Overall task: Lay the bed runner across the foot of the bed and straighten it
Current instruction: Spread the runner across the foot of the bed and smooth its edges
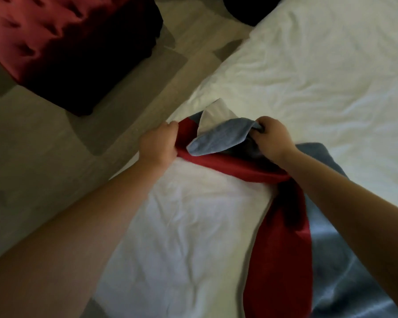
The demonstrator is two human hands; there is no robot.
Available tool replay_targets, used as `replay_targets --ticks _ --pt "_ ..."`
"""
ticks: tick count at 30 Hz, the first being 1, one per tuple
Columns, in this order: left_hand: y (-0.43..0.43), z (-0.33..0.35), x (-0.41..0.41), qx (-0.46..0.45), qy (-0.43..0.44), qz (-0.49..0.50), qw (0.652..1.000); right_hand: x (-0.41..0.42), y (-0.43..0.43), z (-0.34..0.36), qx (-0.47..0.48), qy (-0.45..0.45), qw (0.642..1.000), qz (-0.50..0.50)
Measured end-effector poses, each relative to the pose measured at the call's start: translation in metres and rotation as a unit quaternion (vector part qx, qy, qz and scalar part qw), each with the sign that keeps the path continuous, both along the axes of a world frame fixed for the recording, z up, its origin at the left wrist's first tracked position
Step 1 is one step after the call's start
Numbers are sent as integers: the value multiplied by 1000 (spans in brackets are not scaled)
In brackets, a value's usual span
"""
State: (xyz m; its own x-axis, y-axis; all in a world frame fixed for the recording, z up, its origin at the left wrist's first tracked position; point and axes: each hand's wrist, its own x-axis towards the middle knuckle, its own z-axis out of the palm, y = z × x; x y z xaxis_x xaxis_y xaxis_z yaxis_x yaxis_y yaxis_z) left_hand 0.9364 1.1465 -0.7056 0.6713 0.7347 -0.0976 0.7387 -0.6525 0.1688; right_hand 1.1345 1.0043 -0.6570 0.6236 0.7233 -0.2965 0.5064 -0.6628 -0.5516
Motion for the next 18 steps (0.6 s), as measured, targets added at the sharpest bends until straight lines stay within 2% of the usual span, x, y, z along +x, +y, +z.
replay_targets --ticks 3,7,9,10,12,13,15,18 --pt "20 -5 -52 39 77 0 996 -24 44 6 20 -4 999 36" --pt "38 -4 -132 16 117 127 985 -56 104 17 73 -16 996 44" --pt "38 0 -165 32 172 148 973 -65 129 23 100 -46 994 26" --pt "38 -1 -177 12 191 166 967 -68 138 26 117 -57 992 9" --pt "39 -7 -192 -68 167 219 959 -74 145 30 143 -84 986 -11" --pt "40 -11 -195 -99 163 244 951 -78 143 30 147 -117 982 4" --pt "34 -12 -187 -98 161 231 955 -87 133 27 126 -186 969 99" --pt "10 -1 -159 -3 124 130 984 -97 109 15 -24 -231 934 270"
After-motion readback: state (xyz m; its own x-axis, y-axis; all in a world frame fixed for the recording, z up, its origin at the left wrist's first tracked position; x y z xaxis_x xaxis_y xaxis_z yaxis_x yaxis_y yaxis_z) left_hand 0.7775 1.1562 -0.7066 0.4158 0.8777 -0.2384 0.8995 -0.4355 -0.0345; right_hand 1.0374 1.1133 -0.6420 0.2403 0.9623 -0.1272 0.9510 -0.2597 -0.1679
